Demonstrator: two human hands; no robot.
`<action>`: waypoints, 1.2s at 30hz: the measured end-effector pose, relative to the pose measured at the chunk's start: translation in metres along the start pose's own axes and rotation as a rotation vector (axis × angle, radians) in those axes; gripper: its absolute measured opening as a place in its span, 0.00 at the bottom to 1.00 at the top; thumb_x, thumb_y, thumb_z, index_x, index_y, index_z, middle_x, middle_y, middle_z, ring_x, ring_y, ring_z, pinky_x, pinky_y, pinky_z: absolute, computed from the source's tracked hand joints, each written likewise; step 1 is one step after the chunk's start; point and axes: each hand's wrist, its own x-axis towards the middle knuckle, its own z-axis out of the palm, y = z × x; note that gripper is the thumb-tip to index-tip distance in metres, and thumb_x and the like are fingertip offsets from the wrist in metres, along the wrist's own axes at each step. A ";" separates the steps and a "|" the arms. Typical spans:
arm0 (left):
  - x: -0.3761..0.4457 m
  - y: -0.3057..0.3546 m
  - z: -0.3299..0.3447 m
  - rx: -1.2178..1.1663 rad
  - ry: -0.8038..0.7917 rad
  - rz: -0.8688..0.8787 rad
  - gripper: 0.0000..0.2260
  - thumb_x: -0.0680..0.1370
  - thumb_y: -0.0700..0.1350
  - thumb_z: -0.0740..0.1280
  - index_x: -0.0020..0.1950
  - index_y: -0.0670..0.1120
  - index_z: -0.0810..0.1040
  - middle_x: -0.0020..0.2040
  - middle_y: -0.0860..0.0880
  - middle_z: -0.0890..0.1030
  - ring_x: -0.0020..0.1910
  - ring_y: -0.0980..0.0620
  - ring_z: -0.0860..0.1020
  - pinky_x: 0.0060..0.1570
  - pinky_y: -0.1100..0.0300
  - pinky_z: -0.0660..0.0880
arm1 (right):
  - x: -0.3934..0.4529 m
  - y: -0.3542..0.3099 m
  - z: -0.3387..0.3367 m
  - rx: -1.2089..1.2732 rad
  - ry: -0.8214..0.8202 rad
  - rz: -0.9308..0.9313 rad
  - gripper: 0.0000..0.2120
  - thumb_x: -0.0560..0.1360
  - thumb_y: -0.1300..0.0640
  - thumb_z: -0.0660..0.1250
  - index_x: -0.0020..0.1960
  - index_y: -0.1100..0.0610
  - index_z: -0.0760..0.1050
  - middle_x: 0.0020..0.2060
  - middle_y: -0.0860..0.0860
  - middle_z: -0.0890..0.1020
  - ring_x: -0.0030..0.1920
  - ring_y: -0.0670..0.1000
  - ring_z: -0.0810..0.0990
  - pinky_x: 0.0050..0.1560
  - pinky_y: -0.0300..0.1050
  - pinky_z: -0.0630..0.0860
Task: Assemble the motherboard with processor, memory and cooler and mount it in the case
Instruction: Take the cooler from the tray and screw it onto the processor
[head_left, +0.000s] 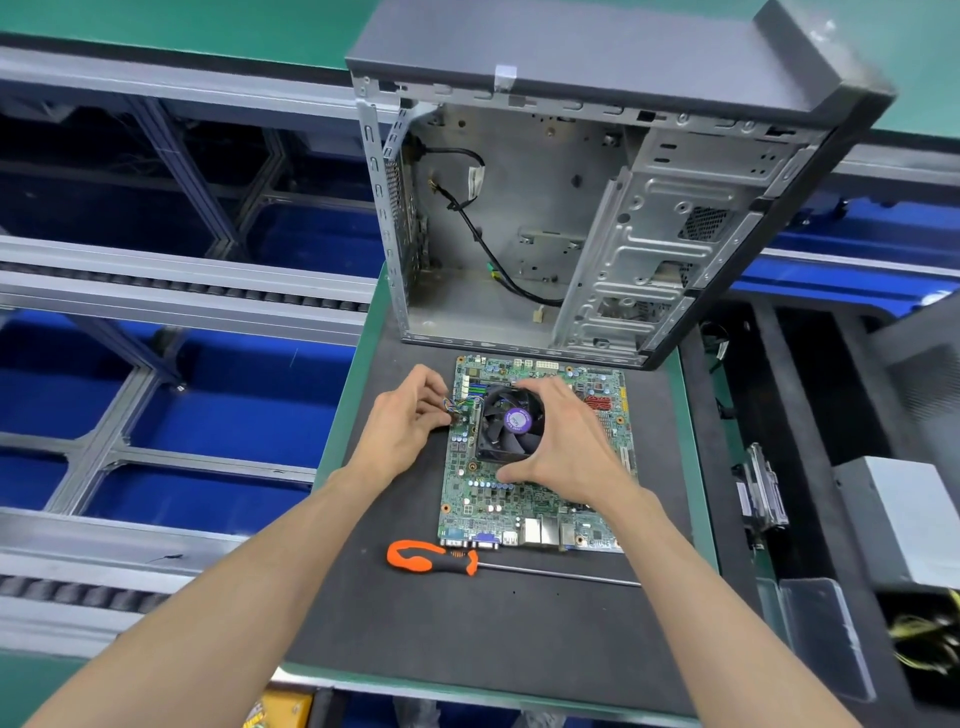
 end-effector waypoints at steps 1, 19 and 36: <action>0.000 0.000 0.000 -0.009 0.010 0.005 0.16 0.75 0.34 0.71 0.48 0.54 0.70 0.42 0.54 0.81 0.42 0.58 0.82 0.44 0.69 0.76 | 0.000 -0.001 0.000 0.004 0.000 0.000 0.49 0.54 0.44 0.84 0.70 0.50 0.66 0.57 0.43 0.70 0.53 0.46 0.71 0.51 0.41 0.69; 0.002 0.002 0.009 0.363 -0.053 0.107 0.18 0.78 0.38 0.68 0.49 0.56 0.62 0.42 0.53 0.81 0.43 0.46 0.81 0.44 0.49 0.77 | -0.002 0.001 -0.001 0.008 -0.003 0.016 0.49 0.55 0.43 0.84 0.70 0.51 0.66 0.59 0.45 0.71 0.54 0.47 0.72 0.53 0.43 0.71; 0.005 0.003 -0.002 0.159 -0.163 0.011 0.13 0.77 0.35 0.71 0.57 0.50 0.77 0.49 0.54 0.81 0.48 0.60 0.80 0.53 0.64 0.77 | -0.011 0.017 -0.003 0.139 -0.008 0.015 0.43 0.55 0.46 0.85 0.65 0.45 0.68 0.58 0.41 0.75 0.56 0.44 0.74 0.52 0.36 0.69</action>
